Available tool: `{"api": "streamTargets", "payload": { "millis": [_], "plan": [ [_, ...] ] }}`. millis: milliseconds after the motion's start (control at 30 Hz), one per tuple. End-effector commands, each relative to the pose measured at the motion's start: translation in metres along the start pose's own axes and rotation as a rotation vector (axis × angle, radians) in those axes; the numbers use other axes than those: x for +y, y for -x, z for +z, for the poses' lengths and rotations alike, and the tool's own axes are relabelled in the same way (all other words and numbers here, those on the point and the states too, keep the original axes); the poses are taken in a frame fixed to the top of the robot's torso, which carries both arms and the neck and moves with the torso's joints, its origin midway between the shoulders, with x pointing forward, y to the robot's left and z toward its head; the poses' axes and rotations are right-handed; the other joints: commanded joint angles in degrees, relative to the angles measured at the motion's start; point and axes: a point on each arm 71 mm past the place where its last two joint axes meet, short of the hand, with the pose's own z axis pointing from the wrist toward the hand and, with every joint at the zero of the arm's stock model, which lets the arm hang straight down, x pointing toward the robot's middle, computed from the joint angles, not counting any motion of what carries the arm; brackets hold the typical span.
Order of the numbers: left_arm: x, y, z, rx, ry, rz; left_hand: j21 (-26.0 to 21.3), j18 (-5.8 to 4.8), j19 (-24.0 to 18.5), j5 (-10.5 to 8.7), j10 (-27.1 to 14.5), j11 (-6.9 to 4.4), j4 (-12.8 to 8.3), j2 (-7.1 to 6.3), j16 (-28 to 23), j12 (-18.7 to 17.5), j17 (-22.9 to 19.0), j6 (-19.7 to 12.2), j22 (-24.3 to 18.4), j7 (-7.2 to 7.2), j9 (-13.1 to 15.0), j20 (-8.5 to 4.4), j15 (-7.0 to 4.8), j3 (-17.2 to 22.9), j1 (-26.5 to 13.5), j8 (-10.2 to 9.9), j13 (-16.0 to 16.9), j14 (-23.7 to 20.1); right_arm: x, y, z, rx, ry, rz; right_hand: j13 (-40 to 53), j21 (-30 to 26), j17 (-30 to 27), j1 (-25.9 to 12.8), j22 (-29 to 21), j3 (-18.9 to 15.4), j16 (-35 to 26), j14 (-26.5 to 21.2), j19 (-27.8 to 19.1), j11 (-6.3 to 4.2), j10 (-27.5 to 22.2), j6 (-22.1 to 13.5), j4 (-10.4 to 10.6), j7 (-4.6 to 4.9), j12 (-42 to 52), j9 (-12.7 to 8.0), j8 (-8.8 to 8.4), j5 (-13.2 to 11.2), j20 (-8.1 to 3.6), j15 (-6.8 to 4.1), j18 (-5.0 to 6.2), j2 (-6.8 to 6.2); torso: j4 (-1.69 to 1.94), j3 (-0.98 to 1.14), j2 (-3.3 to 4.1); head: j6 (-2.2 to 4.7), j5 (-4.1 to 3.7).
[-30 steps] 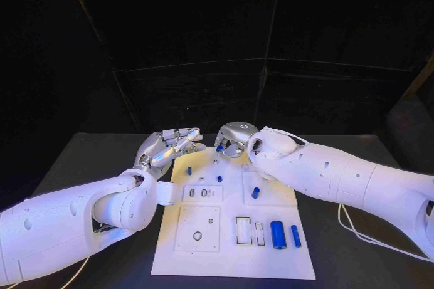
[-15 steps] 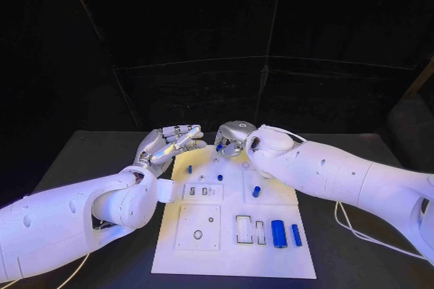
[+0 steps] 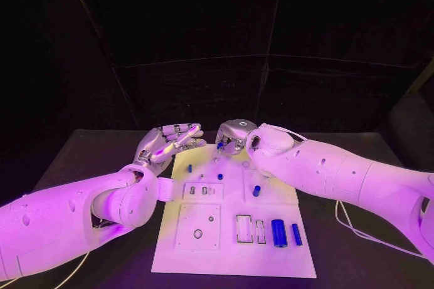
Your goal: Assemble the parts on the task board
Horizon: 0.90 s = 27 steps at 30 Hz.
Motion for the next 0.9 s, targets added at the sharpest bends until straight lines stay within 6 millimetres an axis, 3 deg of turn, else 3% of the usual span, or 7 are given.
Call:
{"api": "streamTargets", "payload": {
  "millis": [33,900],
  "plan": [
    [-0.0019,-0.0017,0.0003,0.017,-0.01,-0.002,0.2,0.84,0.3,-0.12,0.1,0.14,-0.2,0.3,-0.1,-0.2,-0.1,0.2,-0.1,0.21,-0.1,-0.02,0.08,0.0,-0.2,0.0,-0.1,0.4,-0.0023,-0.0041,-0.0008,0.021,-0.022,-0.018,-0.1,0.3,-0.1,0.0,0.0,0.4,0.2,-0.2,0.1,0.19,-0.3,0.1,0.0,0.21,-0.2,0.1,0.22,-0.3,0.27,0.09,-0.48,-0.48,0.03,-0.02,0.05,-0.08,0.05],
    [-0.0017,0.0001,0.0009,0.014,-0.005,0.0,0.2,0.83,0.3,-0.11,0.1,0.15,-0.3,0.34,-0.1,-0.3,-0.1,0.2,-0.1,0.21,-0.1,-0.02,0.09,0.0,-0.1,-0.1,-0.1,0.3,-0.0005,-0.0017,-0.0047,0.001,-0.007,-0.015,-0.1,0.2,-0.6,-0.3,-0.3,0.7,0.1,-0.4,-0.2,0.24,-0.6,-0.3,0.2,0.24,-0.2,0.1,0.17,-0.6,0.33,0.15,-0.42,-0.91,-0.05,-0.03,0.14,-0.18,0.2]
  ]
}}
